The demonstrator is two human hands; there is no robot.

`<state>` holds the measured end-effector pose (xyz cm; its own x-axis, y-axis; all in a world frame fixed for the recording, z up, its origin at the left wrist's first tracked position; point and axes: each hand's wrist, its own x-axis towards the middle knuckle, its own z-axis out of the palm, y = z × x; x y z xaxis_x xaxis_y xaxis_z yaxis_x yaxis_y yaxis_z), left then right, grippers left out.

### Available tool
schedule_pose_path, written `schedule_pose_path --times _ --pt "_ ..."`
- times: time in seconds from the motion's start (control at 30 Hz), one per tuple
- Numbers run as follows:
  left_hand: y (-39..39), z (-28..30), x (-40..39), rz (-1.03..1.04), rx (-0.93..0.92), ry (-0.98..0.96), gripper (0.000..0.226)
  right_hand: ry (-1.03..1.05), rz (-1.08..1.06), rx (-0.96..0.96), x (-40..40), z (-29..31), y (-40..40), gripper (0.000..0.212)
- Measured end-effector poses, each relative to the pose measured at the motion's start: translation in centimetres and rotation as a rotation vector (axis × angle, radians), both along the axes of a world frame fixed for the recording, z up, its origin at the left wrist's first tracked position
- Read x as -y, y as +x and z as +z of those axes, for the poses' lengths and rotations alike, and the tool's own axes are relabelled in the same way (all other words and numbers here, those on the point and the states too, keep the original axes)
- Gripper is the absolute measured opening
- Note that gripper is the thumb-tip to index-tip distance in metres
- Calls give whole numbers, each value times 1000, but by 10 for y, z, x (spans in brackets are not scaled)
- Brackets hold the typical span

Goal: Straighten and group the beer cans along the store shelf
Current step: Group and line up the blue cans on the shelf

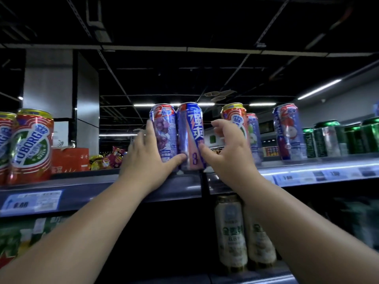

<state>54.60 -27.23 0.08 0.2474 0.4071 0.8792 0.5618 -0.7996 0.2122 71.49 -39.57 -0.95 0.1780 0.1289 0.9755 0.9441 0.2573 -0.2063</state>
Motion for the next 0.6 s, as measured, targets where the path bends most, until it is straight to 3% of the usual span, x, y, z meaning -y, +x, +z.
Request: schedule_pose_path --times 0.1,0.27,0.47,0.6 --pt "15 -5 16 54 -16 182 114 61 -199 -19 15 4 21 64" --pt "53 -3 45 122 -93 478 84 -257 -327 -242 16 8 43 97" --pt "69 -8 41 146 -145 437 58 -255 -259 -264 15 8 54 98" --pt "62 -9 41 111 -136 426 65 -121 -109 -233 20 2 52 95"
